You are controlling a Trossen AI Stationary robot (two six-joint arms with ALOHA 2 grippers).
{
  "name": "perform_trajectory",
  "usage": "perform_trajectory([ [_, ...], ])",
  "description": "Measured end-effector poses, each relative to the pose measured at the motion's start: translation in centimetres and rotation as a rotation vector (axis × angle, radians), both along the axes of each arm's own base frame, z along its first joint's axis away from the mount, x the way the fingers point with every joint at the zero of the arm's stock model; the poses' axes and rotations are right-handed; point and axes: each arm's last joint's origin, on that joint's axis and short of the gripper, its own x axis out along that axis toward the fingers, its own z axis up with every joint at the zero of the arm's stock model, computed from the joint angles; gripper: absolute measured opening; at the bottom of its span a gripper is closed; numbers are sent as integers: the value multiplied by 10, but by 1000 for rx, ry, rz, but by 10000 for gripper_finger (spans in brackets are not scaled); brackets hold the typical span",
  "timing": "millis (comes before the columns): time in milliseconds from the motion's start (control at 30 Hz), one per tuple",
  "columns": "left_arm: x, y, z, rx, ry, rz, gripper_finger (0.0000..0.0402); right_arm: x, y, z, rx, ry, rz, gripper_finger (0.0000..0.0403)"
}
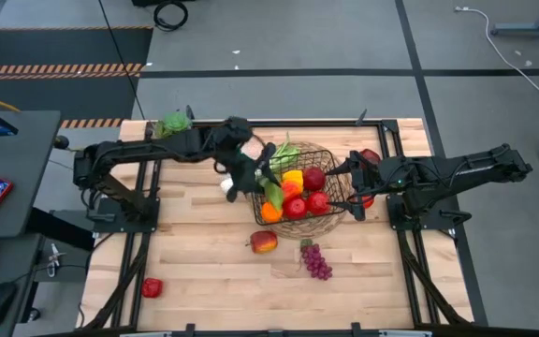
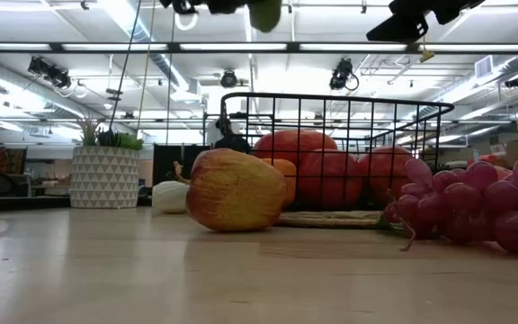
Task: Build produce basket
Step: Put the cucumber into the wire basket
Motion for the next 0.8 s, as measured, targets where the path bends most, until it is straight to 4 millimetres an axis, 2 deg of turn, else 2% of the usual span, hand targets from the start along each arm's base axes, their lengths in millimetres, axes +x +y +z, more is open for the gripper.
perform_trajectory([
  [233, -7, 17, 3, -343, 113, -23, 158, 0, 0, 0, 0, 0, 0, 400],
  [600, -7, 18, 3, -429, 165, 21, 158, 0, 0, 0, 0, 0, 0, 400],
  [700, -3, 20, 0, -472, 202, 113, 158, 0, 0, 0, 0, 0, 0, 400],
  [800, 4, 22, -13, -566, 297, 276, 158, 0, 0, 0, -1, 0, 1, 400],
])
